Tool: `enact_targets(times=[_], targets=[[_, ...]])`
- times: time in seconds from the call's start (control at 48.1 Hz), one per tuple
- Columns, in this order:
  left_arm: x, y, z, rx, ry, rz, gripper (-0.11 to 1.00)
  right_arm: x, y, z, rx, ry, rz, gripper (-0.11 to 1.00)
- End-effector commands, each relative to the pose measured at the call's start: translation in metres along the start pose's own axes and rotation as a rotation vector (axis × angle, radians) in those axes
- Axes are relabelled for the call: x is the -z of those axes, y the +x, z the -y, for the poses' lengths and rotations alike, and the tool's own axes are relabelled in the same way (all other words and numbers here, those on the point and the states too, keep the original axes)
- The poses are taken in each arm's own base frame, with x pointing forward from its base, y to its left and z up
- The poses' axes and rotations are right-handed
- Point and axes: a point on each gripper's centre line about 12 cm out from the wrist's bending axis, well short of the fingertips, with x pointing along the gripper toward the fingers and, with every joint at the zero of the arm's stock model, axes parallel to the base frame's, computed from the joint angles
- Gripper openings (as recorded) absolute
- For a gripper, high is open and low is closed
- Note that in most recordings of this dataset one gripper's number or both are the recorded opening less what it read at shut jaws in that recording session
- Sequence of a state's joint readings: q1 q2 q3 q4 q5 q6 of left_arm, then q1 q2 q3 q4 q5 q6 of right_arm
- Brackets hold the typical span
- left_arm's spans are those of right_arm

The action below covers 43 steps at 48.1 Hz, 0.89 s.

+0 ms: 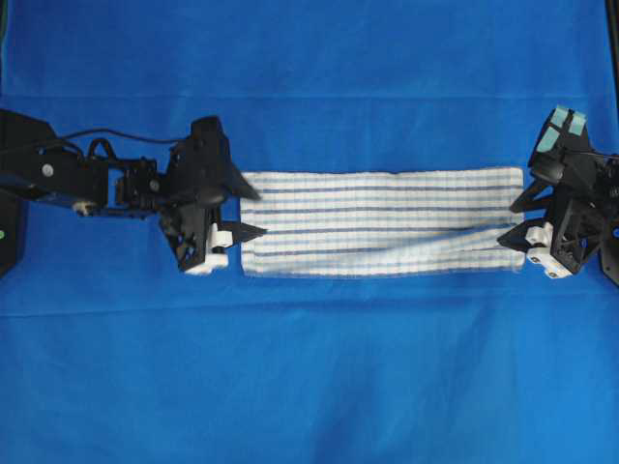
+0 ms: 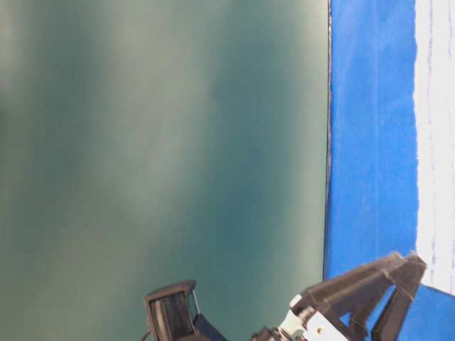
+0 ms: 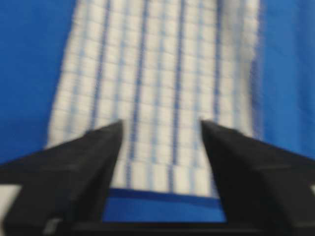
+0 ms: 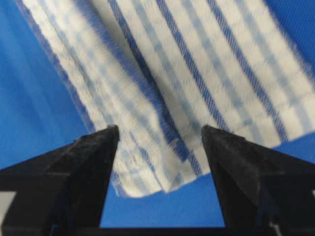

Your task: Fold the blue towel.

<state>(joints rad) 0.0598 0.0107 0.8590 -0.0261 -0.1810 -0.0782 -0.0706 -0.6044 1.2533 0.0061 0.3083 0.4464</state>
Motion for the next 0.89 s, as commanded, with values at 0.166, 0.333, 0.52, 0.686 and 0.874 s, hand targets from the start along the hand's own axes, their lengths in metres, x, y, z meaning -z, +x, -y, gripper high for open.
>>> enact_targets(times=[0.166,0.333,0.52,0.686,0.874], targets=[[-0.022,-0.002,-0.022,-0.048,-0.020,0.051,0.76,-0.029,-0.012,0.024,0.086,0.063,0.106,0.60],[-0.024,-0.001,-0.033,-0.073,-0.021,0.044,0.75,-0.031,-0.012,0.046,0.172,0.100,0.091,0.60],[-0.024,0.000,-0.036,-0.079,-0.023,0.034,0.75,-0.031,-0.008,0.050,0.195,0.100,0.066,0.60],[-0.022,0.004,-0.041,-0.089,-0.027,0.024,0.75,-0.028,-0.002,0.053,0.212,0.077,0.036,0.60],[-0.006,0.018,-0.056,-0.119,-0.050,-0.032,0.75,-0.025,0.011,0.060,0.238,0.068,-0.017,0.60]])
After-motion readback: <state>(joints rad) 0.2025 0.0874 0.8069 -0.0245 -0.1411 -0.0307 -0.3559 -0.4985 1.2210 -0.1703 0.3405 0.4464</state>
